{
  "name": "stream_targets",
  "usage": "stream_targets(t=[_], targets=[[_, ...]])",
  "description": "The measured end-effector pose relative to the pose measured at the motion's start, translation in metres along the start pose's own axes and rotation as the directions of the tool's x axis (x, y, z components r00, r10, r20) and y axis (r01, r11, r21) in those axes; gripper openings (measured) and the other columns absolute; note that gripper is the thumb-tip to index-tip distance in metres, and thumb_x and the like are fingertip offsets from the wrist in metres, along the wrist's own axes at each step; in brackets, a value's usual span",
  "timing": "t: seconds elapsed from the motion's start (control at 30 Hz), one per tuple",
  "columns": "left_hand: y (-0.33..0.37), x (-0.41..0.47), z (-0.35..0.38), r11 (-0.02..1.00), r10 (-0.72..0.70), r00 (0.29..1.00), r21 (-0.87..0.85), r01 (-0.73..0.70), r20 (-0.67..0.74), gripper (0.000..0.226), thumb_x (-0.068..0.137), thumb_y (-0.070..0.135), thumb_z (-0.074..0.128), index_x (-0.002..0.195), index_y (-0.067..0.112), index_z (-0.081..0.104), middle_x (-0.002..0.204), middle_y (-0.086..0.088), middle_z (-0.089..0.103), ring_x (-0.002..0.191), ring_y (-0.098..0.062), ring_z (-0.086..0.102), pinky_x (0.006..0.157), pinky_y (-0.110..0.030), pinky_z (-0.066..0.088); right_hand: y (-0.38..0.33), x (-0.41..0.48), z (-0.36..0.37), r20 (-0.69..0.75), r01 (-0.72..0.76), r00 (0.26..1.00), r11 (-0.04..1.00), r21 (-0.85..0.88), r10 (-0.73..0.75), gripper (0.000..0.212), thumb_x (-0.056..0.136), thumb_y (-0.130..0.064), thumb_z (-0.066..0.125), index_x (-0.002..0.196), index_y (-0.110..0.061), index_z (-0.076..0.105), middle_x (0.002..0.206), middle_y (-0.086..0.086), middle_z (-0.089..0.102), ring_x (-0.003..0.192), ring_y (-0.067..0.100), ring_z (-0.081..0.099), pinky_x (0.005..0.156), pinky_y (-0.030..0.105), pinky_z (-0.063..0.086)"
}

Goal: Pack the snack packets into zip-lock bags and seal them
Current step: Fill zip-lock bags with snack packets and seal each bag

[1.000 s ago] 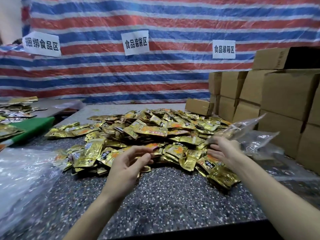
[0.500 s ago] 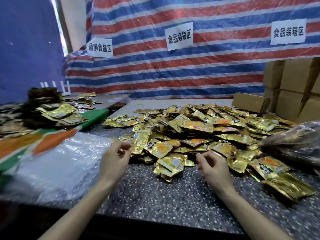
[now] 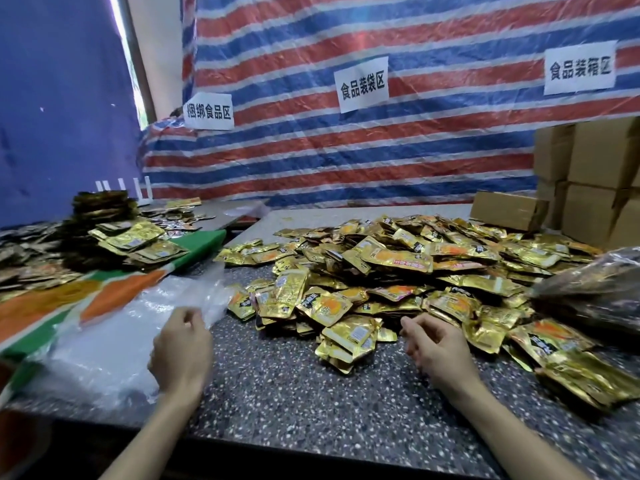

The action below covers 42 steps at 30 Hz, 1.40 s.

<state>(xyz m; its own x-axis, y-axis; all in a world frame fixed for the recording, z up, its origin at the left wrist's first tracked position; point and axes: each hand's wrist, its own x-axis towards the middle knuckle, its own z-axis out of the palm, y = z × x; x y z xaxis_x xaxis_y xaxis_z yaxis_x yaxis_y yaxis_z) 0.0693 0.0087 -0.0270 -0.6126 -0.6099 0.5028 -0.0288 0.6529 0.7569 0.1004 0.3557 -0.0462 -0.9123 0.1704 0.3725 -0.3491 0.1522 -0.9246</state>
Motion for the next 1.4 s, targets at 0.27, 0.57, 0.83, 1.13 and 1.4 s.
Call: stream_targets(t=[0.27,0.57,0.83,1.13,1.4], targets=[[0.097,-0.091,0.029,0.662,0.649,0.756,-0.554,-0.505,0.086,0.020,0.097,0.003,0.043,0.107,0.014,0.058,0.073,0.006,0.055,0.053,-0.006,0.047,0.046,-0.032,0.042,-0.006,0.000,-0.010,0.024,-0.160,0.987,0.925,0.345,0.162,0.056,0.087,-0.058,0.063,0.081,-0.002,0.066,0.065,0.011,0.062,0.047,0.018,0.049,0.044,0.023,0.035],[0.099,-0.145,0.066,0.682,0.681,0.543,-0.694,-0.229,0.491,0.016,0.092,0.009,0.047,0.097,0.018,0.059,0.063,0.004,0.054,0.046,-0.003,0.045,0.042,-0.014,0.032,-0.007,0.001,-0.010,0.052,-0.086,0.996,0.946,0.312,0.074,0.064,0.075,-0.058,0.071,0.100,0.001,0.069,0.096,0.028,0.069,0.081,0.044,0.058,0.075,0.052,0.047],[0.104,-0.137,0.058,0.686,0.560,0.632,-0.727,0.010,0.536,0.049,0.083,0.054,0.047,0.082,0.010,0.068,0.082,-0.010,0.067,0.080,-0.027,0.062,0.070,-0.038,0.049,-0.004,-0.005,-0.007,0.163,-0.023,0.987,0.986,0.168,-0.005,0.039,0.058,-0.045,0.093,0.068,-0.014,0.071,0.062,0.004,0.064,0.053,0.012,0.054,0.050,0.022,0.045],[0.100,-0.129,0.065,0.683,0.536,0.545,-0.711,0.170,0.645,0.021,0.082,0.029,0.073,0.093,0.012,0.079,0.090,-0.005,0.077,0.087,-0.023,0.072,0.079,-0.030,0.056,-0.009,-0.007,-0.007,0.196,-0.068,0.980,0.985,0.157,0.036,0.030,0.065,-0.034,0.088,0.073,-0.008,0.077,0.067,0.010,0.071,0.055,0.011,0.061,0.051,0.016,0.045],[0.099,-0.128,0.067,0.665,0.385,0.700,-0.706,0.242,0.602,0.020,0.069,0.025,0.081,0.072,0.007,0.074,0.074,-0.011,0.072,0.068,-0.020,0.066,0.065,-0.028,0.054,-0.015,-0.011,-0.004,0.172,-0.088,0.983,0.986,0.142,0.063,0.018,0.078,-0.025,0.077,0.079,-0.006,0.080,0.069,0.013,0.072,0.055,0.012,0.059,0.050,0.019,0.045]])
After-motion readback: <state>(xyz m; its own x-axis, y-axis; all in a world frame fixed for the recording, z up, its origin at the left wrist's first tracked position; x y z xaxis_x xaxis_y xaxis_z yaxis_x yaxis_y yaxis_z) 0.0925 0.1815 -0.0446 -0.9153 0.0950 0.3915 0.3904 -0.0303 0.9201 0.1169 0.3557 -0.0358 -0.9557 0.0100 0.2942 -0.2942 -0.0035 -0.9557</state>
